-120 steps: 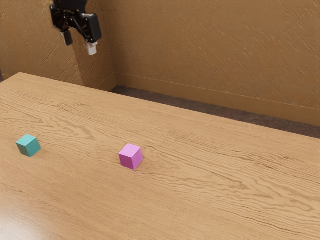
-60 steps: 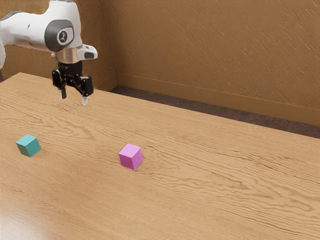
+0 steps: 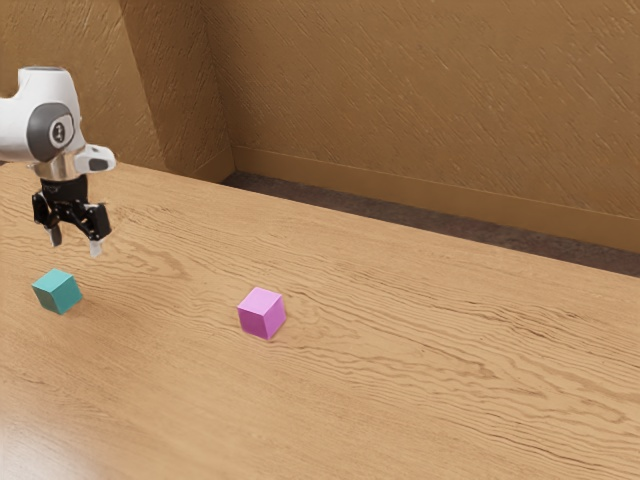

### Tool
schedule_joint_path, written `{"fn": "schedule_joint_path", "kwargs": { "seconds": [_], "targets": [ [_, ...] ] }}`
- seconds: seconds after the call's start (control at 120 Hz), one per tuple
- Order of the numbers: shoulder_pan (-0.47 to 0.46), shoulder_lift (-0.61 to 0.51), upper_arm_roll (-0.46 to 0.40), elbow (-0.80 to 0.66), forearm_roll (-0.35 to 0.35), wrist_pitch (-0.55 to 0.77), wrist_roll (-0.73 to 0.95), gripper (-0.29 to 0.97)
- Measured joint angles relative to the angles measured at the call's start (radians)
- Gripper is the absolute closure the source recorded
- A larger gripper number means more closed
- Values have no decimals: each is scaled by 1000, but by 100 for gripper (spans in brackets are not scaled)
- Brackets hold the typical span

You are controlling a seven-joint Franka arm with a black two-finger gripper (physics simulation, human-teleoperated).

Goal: Pick up the blue block with one arm, and put the blue block on the pink block with one arm

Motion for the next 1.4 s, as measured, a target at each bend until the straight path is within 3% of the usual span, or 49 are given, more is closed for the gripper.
{"fn": "schedule_joint_path", "kwargs": {
  "seconds": [0.158,0.467,1.117,1.4],
  "targets": [
    [-11,0,72,-47,-7,86,81,0],
    [70,73,80,-25,-40,176,232,0],
    [96,84,60,-3,-74,170,369,0],
    [94,81,120,-85,-72,247,400,0]
  ]
}}
